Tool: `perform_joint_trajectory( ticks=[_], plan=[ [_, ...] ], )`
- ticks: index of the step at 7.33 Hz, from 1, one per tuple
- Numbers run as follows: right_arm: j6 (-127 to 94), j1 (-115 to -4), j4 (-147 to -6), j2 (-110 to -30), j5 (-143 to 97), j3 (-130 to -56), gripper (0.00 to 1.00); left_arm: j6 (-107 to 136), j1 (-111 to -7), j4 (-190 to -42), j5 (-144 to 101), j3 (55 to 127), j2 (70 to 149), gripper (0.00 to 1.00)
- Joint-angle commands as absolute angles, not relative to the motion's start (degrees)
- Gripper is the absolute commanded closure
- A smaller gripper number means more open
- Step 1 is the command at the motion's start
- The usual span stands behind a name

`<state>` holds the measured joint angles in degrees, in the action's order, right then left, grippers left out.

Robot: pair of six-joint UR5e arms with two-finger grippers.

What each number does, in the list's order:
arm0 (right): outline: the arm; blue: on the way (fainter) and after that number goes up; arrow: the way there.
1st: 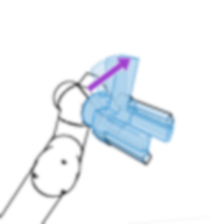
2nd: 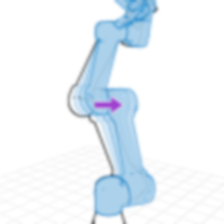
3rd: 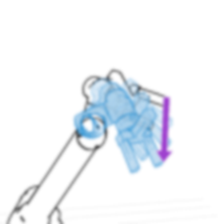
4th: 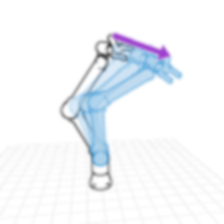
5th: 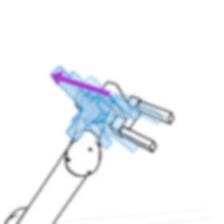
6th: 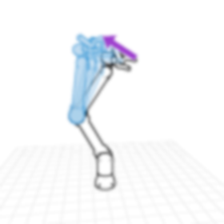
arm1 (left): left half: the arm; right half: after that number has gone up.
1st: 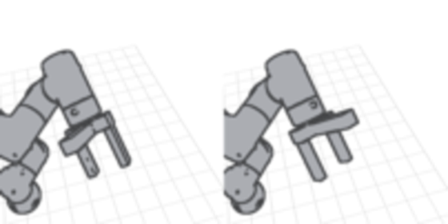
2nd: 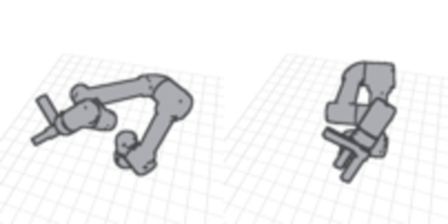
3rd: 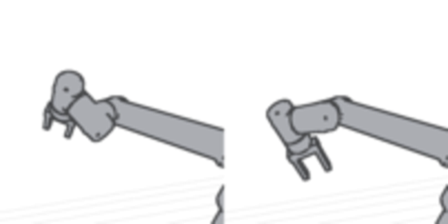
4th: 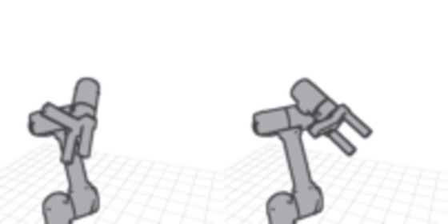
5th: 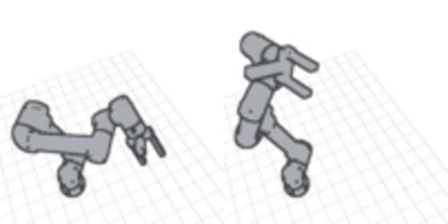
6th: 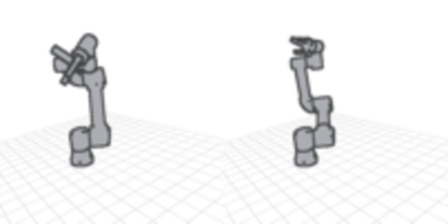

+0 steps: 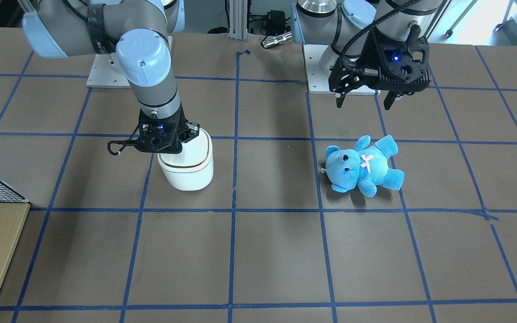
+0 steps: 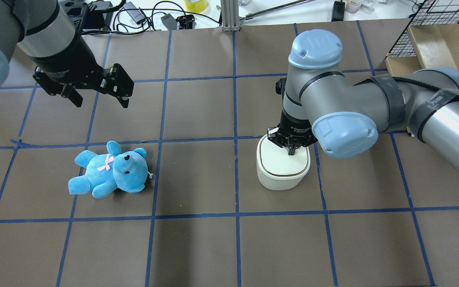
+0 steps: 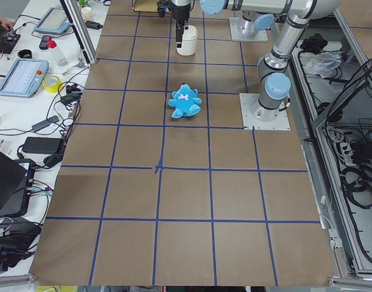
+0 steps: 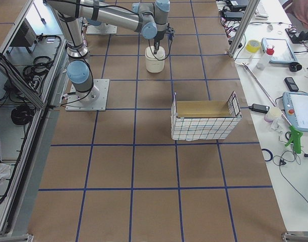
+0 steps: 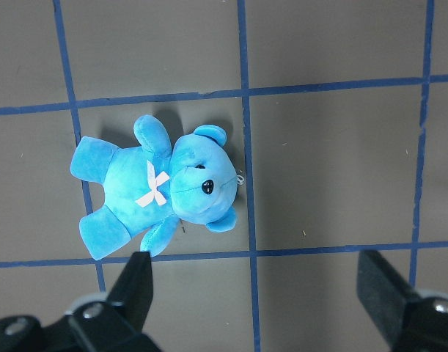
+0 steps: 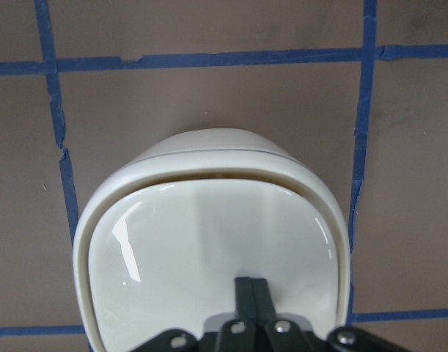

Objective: Open trash can with right arm
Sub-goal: 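Press the lid edge with the right gripper, tipping it open, then lift away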

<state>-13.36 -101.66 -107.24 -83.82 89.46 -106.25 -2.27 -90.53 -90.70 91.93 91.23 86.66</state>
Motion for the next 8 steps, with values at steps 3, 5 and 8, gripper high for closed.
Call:
perform_joint_trajectory(
  ticks=[3, 5, 8],
  plan=[
    [-11.0, -97.4, -92.9, -86.9, 89.3, -87.6, 0.0, -2.3, -90.5, -90.7, 91.9, 91.2, 86.7, 0.0],
    [-5.6, -92.0, -91.1, -87.2, 89.3, -84.2, 0.0, -2.3, -90.5, -90.7, 91.9, 91.2, 86.7, 0.0],
    [-5.6, -91.9, -90.9, -87.5, 89.9, -84.2, 0.0, -2.2, -90.5, -90.7, 91.9, 91.2, 86.7, 0.0]
  ],
)
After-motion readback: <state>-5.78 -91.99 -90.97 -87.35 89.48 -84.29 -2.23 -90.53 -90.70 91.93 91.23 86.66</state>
